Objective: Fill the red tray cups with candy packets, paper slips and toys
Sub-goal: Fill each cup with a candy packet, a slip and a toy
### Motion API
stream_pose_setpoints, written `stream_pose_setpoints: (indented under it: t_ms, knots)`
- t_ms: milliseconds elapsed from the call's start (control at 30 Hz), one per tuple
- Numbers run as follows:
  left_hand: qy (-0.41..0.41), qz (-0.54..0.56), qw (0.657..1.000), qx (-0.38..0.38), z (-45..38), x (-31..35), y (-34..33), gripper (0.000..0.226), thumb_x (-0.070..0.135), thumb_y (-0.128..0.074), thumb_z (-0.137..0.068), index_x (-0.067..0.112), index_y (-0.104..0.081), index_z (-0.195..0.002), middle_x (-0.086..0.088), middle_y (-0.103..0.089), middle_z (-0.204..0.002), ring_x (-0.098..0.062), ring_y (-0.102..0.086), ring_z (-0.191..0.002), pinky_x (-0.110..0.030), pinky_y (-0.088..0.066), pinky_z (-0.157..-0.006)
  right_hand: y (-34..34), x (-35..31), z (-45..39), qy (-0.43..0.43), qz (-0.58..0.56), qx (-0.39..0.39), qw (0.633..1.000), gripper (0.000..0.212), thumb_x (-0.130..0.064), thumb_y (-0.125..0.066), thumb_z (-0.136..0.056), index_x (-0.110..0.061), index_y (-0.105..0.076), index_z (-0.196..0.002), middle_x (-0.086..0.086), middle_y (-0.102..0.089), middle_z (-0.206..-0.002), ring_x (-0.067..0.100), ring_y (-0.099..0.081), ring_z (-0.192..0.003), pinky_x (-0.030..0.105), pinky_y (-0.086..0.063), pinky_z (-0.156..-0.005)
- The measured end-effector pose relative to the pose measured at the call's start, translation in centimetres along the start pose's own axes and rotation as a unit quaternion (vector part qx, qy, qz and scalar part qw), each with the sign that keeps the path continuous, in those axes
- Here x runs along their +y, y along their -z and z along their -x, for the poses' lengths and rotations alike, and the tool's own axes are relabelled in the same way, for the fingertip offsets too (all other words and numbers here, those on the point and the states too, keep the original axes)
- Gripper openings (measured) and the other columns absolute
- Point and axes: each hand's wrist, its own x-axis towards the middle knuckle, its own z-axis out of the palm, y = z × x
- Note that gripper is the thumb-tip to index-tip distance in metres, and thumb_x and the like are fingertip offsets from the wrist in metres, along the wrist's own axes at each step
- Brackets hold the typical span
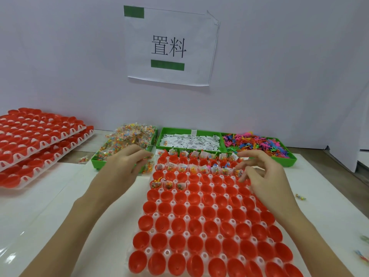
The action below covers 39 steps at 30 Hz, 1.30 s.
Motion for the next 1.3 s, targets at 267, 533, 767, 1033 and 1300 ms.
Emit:
stream_pose_setpoints:
  t_ms: [267,533,767,1033,1300]
  knots:
    - [0.108,0.193,0.973,0.066,-0.4,4.0,-1.2,0.012,0.005,-0.075,-0.090,0.011,-0.078,-0.099,0.000,-0.062,-0.093,-0.015,-0.068,-0.082,-0.028,-0.062,-0.075,-4.3,-0.6,-8.9,0.043,0.239,-0.117,0.963,0.020,-0.016,-0.059,-0.101,-0.026,-0.076,-0.105,-0.002,-0.075,-0.099,0.018,-0.071,-0.078,0.016,-0.046,-0.060]
    - [0.196,0.291,0.935,0.045,-0.6,4.8,-1.2,0.013,0.007,-0.078,-0.088,0.019,-0.081,-0.091,0.004,-0.073,-0.087,-0.013,-0.069,-0.082,-0.026,-0.057,-0.075,-10.2,1.6,-16.3,0.075,0.379,-0.253,0.887,0.017,-0.021,-0.066,-0.099,-0.019,-0.080,-0.107,0.010,-0.073,-0.123,0.025,-0.068,-0.110,0.035,-0.052,-0.093]
    - [0.180,0.257,0.948,0.044,-0.5,3.9,-1.4,0.012,0.014,-0.079,-0.088,0.024,-0.080,-0.092,0.008,-0.070,-0.084,-0.015,-0.068,-0.082,-0.022,-0.054,-0.070,-12.2,2.0,-19.0,0.111,0.429,-0.295,0.847,0.014,-0.027,-0.082,-0.085,-0.014,-0.080,-0.090,-0.005,-0.064,-0.090,0.013,-0.060,-0.088,0.027,-0.043,-0.077]
    - [0.186,0.254,0.948,0.045,-0.4,3.7,-1.3,0.011,0.015,-0.080,-0.087,0.025,-0.080,-0.092,0.010,-0.070,-0.082,-0.014,-0.068,-0.082,-0.019,-0.053,-0.068,-12.5,3.0,-19.3,0.034,0.402,-0.317,0.858,0.011,-0.014,-0.074,-0.092,-0.006,-0.078,-0.098,0.006,-0.075,-0.105,0.016,-0.064,-0.092,0.029,-0.051,-0.083]
    - [0.198,0.264,0.943,0.042,-0.6,4.0,-1.1,0.010,0.016,-0.080,-0.087,0.025,-0.080,-0.091,0.009,-0.072,-0.084,-0.013,-0.068,-0.082,-0.023,-0.055,-0.069,-10.1,3.2,-18.3,0.012,0.215,-0.167,0.962,0.015,-0.021,-0.079,-0.089,-0.013,-0.072,-0.099,-0.002,-0.066,-0.082,0.008,-0.060,-0.071,0.015,-0.043,-0.059]
